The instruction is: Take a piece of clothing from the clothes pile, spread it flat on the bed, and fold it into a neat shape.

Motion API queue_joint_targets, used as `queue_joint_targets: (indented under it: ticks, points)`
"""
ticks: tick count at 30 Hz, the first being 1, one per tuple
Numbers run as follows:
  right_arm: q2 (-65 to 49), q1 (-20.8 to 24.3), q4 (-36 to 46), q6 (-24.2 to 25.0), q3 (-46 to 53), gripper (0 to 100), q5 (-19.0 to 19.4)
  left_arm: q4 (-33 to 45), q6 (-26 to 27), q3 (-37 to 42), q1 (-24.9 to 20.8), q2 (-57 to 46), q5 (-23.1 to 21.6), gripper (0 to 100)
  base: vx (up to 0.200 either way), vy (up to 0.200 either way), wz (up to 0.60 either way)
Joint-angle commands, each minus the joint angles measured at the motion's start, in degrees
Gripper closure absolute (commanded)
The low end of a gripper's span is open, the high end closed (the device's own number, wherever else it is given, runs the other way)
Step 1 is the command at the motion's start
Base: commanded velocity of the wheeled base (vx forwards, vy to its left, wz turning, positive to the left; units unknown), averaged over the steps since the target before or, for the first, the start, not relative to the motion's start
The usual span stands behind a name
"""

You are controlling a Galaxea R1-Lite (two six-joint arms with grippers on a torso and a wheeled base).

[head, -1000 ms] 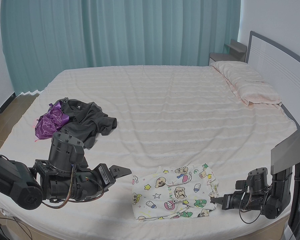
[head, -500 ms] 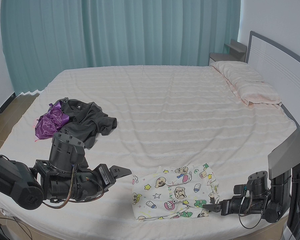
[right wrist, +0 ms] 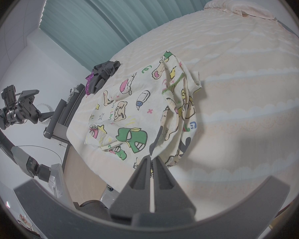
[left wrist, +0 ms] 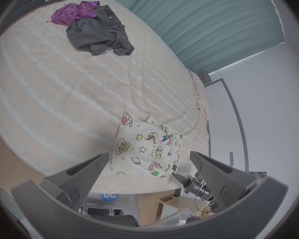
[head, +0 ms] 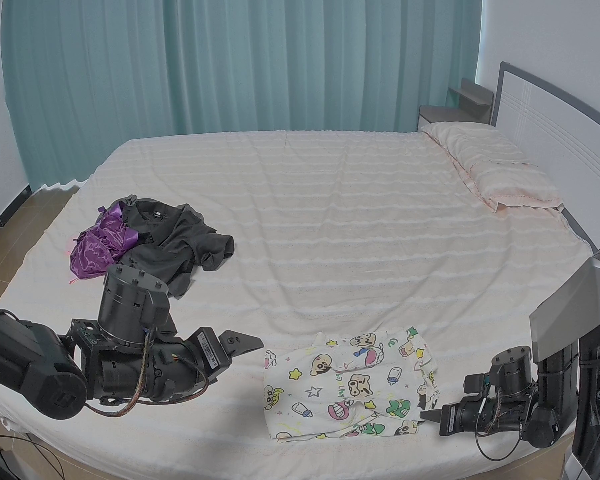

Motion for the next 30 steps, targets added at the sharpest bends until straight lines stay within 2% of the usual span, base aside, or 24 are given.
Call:
queue_joint_targets:
  ticks: [1, 6, 13, 20, 26, 27, 30]
  points:
    - [-1.22, -0.89, -0.58, -0.08, 0.92, 100, -0.1, -0.07, 0.0, -0.01, 0.03, 0.08, 0.05, 0, 0.0, 0.0, 0.0]
    - [-4.65, -4.49, 0.39, -0.61, 1.01, 100, -0.1, -0.07, 0.0, -0.01, 0.03, 0.08, 0.05, 0, 0.0, 0.0, 0.0]
    - [-5.0, -5.02, 3.64, -2.8, 1.01, 100, -0.1, 0.02, 0.0, 0.08, 0.03, 0.17, -0.04, 0, 0.0, 0.0, 0.0]
    - [-5.26, -8.1, 4.78, -6.32, 1.01, 100, -0.1, 0.02, 0.0, 0.08, 0.03, 0.17, -0.04, 0, 0.0, 0.0, 0.0]
    - [-5.18, -8.27, 7.68, -8.96, 1.01, 100, -0.1, 0.02, 0.0, 0.08, 0.03, 0.17, 0.05, 0, 0.0, 0.0, 0.0]
    - [-4.91, -8.45, 7.77, -9.13, 1.01, 0, -0.1, 0.02, 0.0, 0.08, 0.03, 0.17, -0.04, 0, 0.0, 0.0, 0.0]
    - [-4.47, -8.71, 7.24, -9.22, 0.84, 0, -0.18, 0.02, 0.0, 0.08, 0.03, 0.26, -0.04, 0, 0.0, 0.0, 0.0]
